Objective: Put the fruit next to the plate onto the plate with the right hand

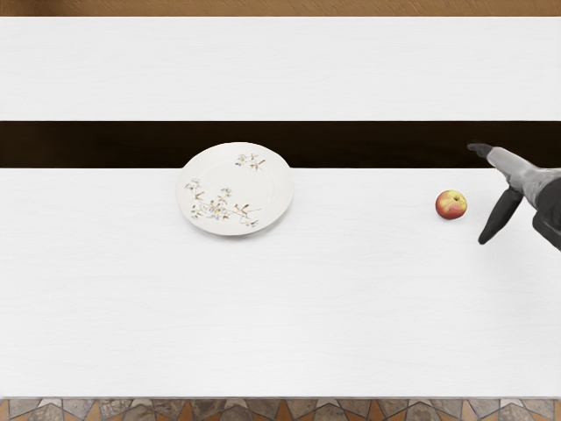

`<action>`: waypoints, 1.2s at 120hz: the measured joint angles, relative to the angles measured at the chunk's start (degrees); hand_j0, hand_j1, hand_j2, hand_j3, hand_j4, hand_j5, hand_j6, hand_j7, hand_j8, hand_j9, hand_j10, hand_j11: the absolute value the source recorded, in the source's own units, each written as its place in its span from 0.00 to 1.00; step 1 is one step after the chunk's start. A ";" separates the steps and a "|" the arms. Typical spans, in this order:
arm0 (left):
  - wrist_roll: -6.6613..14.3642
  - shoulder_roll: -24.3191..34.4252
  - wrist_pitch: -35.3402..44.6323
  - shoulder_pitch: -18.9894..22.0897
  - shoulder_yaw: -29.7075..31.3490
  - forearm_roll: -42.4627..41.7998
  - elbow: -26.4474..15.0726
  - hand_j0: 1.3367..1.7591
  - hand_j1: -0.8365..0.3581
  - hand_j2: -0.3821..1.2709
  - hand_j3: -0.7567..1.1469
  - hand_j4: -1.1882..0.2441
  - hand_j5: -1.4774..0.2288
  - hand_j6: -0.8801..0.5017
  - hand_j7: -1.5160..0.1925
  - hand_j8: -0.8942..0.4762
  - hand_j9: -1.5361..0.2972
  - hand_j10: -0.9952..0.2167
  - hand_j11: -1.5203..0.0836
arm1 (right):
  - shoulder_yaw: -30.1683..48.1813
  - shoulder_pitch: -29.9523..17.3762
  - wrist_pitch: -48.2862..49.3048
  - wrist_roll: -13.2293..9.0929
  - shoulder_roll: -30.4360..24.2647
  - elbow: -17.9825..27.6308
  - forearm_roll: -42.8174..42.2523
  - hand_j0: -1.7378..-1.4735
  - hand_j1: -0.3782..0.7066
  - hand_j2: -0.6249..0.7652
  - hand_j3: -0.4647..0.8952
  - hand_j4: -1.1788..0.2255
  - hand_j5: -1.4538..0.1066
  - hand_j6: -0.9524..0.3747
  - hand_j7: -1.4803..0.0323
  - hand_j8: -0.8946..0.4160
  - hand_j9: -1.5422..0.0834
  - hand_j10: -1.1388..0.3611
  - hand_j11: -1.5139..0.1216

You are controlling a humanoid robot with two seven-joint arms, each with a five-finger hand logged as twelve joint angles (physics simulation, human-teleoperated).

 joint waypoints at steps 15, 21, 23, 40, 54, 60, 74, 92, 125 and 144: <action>0.00 0.00 0.00 0.00 -0.01 0.00 0.00 0.76 0.76 0.26 0.40 0.67 0.69 0.47 0.71 0.48 0.67 0.63 0.76 | -0.53 0.04 -0.94 -2.23 4.65 -3.45 -0.93 0.30 0.07 0.45 0.34 0.81 0.90 0.68 0.94 0.65 0.92 0.73 0.89; 0.00 0.00 0.00 0.00 -0.01 0.00 0.00 0.76 0.76 0.26 0.40 0.67 0.69 0.47 0.71 0.48 0.67 0.63 0.76 | -0.77 0.09 -1.45 -2.60 6.30 -4.75 -1.18 0.30 0.07 0.45 0.34 0.80 0.90 0.68 0.94 0.64 0.91 0.73 0.89; 0.00 0.00 0.00 0.00 -0.01 0.00 0.00 0.76 0.76 0.26 0.40 0.67 0.69 0.47 0.71 0.48 0.67 0.63 0.76 | -0.84 0.10 -1.60 -2.68 6.72 -5.16 -1.26 0.30 0.07 0.45 0.34 0.80 0.89 0.68 0.94 0.64 0.91 0.73 0.89; 0.00 0.00 0.00 0.00 -0.01 0.00 0.00 0.76 0.76 0.26 0.40 0.67 0.69 0.47 0.71 0.48 0.67 0.63 0.76 | -1.38 0.10 -2.23 -3.06 9.64 -8.55 -1.61 0.30 0.15 0.44 0.34 0.75 0.83 0.62 0.88 0.59 0.85 0.68 0.83; 0.00 0.00 0.00 0.00 -0.01 0.00 0.00 0.76 0.76 0.26 0.40 0.67 0.69 0.47 0.71 0.48 0.67 0.63 0.76 | -1.63 0.18 -2.60 -3.15 11.14 -10.34 -1.72 0.30 0.24 0.42 0.34 0.70 0.77 0.57 0.81 0.53 0.79 0.63 0.77; 0.00 0.00 0.00 0.00 0.00 0.00 0.00 0.76 0.76 0.26 0.40 0.67 0.69 0.47 0.71 0.48 0.67 0.63 0.76 | -1.70 0.18 -2.89 -3.16 11.60 -10.72 -1.75 0.30 0.26 0.42 0.34 0.68 0.75 0.55 0.79 0.51 0.77 0.61 0.75; 0.00 0.00 0.00 0.00 -0.01 0.00 0.00 0.76 0.76 0.26 0.40 0.67 0.69 0.47 0.71 0.48 0.67 0.63 0.76 | -1.81 0.08 -3.56 -3.18 12.37 -11.71 -1.78 0.30 0.31 0.41 0.34 0.65 0.71 0.52 0.75 0.48 0.74 0.58 0.72; 0.00 0.00 0.00 0.00 0.00 0.00 0.00 0.76 0.76 0.26 0.40 0.67 0.69 0.47 0.71 0.48 0.67 0.63 0.76 | -2.76 -0.08 -5.78 -3.19 14.21 -12.98 -3.01 0.30 0.35 0.41 0.34 0.63 0.69 0.49 0.73 0.45 0.71 0.56 0.69; 0.00 0.00 0.00 0.00 -0.02 0.00 0.00 0.76 0.76 0.26 0.40 0.67 0.69 0.47 0.71 0.48 0.67 0.63 0.76 | -5.40 -0.14 -9.50 -3.19 15.40 -13.55 -4.54 0.30 0.37 0.41 0.34 0.61 0.67 0.48 0.71 0.44 0.70 0.55 0.67; 0.00 0.00 0.00 0.00 -0.02 0.00 0.00 0.76 0.76 0.26 0.40 0.67 0.69 0.47 0.71 0.48 0.67 0.63 0.76 | -6.28 -0.21 -10.77 -3.19 16.21 -14.00 -4.62 0.31 0.38 0.38 0.40 0.61 0.66 0.47 0.70 0.43 0.69 0.54 0.67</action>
